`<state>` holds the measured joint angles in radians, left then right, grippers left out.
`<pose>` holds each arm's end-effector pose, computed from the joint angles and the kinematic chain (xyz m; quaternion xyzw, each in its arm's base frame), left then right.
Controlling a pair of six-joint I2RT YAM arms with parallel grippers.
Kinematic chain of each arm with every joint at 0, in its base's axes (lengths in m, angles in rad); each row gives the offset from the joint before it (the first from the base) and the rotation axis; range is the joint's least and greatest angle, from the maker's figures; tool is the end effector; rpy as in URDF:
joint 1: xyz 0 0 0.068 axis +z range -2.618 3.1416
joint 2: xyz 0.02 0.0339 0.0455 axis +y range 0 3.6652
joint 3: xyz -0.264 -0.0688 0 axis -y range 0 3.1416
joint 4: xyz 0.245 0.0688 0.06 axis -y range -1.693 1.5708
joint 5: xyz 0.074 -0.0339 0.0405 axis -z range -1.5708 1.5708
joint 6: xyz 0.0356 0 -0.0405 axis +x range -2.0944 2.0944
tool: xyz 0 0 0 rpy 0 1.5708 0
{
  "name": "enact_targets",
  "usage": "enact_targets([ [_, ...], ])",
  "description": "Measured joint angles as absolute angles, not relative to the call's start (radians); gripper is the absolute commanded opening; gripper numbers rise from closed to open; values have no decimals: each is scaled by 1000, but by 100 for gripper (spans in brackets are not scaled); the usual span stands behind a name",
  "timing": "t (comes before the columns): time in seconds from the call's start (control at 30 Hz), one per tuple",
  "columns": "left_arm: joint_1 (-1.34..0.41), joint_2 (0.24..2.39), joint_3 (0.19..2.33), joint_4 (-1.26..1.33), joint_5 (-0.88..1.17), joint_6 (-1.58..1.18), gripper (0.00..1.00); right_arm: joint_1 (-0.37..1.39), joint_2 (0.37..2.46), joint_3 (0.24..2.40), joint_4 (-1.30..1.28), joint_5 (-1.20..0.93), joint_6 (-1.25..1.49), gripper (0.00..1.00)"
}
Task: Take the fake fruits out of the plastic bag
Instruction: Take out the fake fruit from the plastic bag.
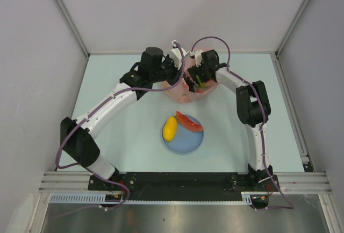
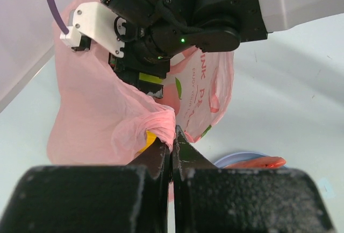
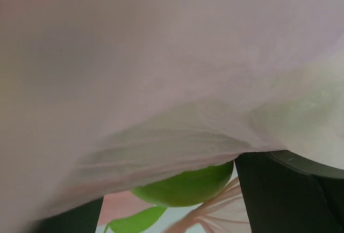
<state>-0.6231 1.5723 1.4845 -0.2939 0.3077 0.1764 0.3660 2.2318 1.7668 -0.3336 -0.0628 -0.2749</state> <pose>0.2941 -0.2246 0.3756 0.3977 0.7207 -0.2464 0.5116 0.4702 0.1826 0.1872 -0.3029 0.8751 0.0462 0.3747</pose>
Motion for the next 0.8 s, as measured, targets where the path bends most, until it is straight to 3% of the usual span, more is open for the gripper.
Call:
enact_targets([
  [0.1, -623, 1572, 1484, -294, 308, 176, 0, 369, 2244, 1778, -331, -47, -282, 70],
  [0.13, -623, 1572, 1483, -293, 308, 176, 0, 369, 2244, 1778, -331, -47, -284, 57],
  [0.23, -623, 1572, 1473, -288, 308, 176, 0, 360, 2243, 1777, -325, -62, -289, 46],
  [0.47, -622, 1572, 1462, -284, 305, 172, 0, 311, 2141, 1664, -323, -179, -290, 45],
  [0.8, -537, 1612, 1460, -256, 290, 77, 0, 246, 1688, 1411, -315, -521, -289, 47],
])
